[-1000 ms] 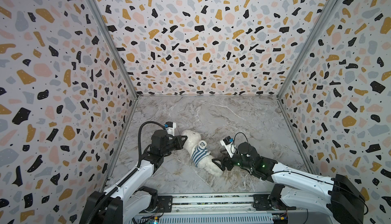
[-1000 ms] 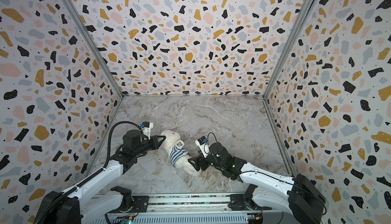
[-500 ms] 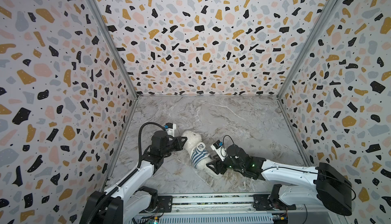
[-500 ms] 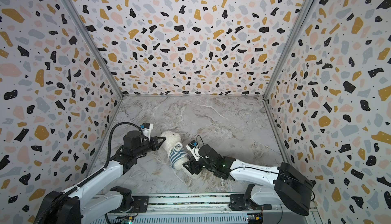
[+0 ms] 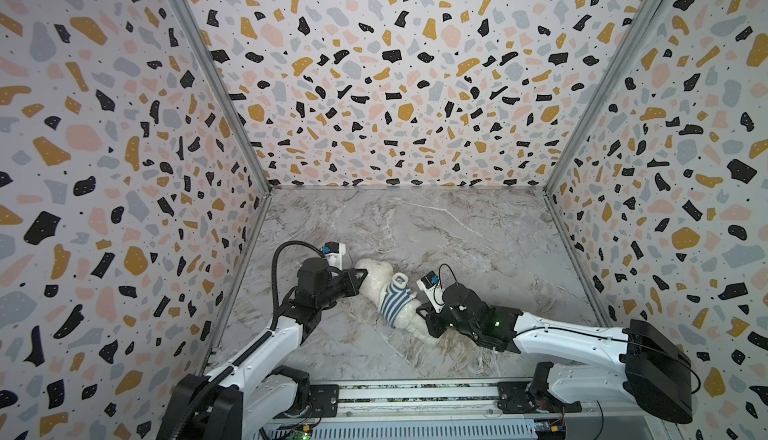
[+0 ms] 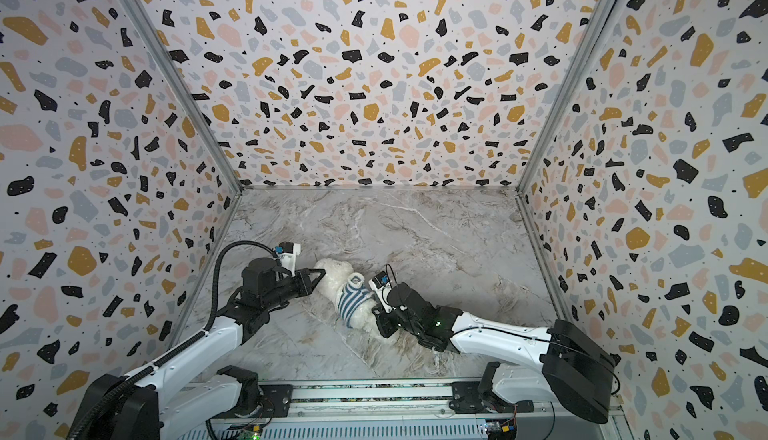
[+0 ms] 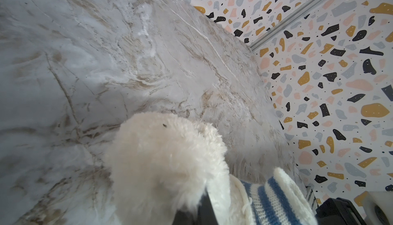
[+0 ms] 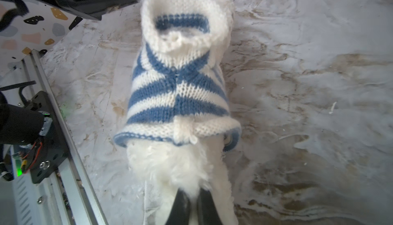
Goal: Dress the teddy bear
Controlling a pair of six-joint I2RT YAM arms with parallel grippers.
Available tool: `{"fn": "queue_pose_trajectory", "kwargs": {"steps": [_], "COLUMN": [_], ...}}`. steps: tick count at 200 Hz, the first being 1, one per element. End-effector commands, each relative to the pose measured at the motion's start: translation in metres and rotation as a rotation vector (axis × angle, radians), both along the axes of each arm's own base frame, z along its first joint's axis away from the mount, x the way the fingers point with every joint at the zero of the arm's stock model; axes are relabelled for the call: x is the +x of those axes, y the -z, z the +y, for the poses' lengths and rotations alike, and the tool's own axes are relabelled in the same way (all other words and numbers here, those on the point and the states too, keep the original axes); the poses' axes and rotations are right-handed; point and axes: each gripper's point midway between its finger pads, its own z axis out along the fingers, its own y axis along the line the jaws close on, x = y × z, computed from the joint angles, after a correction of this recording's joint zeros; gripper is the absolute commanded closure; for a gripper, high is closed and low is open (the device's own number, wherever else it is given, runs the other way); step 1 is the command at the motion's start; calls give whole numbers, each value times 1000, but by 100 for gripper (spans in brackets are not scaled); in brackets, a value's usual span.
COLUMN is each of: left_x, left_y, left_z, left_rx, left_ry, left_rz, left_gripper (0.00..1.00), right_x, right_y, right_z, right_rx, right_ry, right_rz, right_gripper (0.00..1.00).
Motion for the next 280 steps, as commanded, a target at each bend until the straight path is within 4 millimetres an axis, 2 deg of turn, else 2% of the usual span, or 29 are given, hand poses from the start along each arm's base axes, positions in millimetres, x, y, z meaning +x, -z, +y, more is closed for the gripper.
{"fn": "queue_pose_trajectory", "kwargs": {"steps": [1, 51, 69, 86, 125, 162, 186, 202, 234, 280], "left_x": [2, 11, 12, 9, -3, -17, -22, -24, -26, -29], "left_y": [-17, -55, -49, -30, 24, 48, 58, 61, 60, 59], "left_z": [-5, -16, -24, -33, -33, -25, -21, -18, -15, -12], "left_rx": [-61, -162, -154, -99, 65, 96, 125, 133, 136, 143], "left_ry": [16, 25, 41, 62, 72, 68, 64, 58, 48, 43], "left_rz": [-59, -151, -138, -108, -30, 13, 37, 43, 40, 36], "left_gripper": [100, 100, 100, 100, 95, 85, 80, 75, 65, 62], "right_x": [20, 37, 38, 36, 23, -2, -21, -28, -28, -25], "right_y": [-31, -67, -70, -62, -20, 0, 4, 1, -11, -58], "right_z": [-14, -49, -59, -61, -49, -22, -4, 3, 5, 8], "right_rx": [7, -59, -86, -103, -139, -122, -85, -54, -32, 75], "right_ry": [106, 217, 234, 226, 160, 16, -94, -130, -128, -106], "right_rz": [-89, -218, -250, -247, -157, -117, -112, -104, -107, -149], "right_gripper": [100, 100, 100, 100, 100, 100, 91, 84, 68, 57]}}
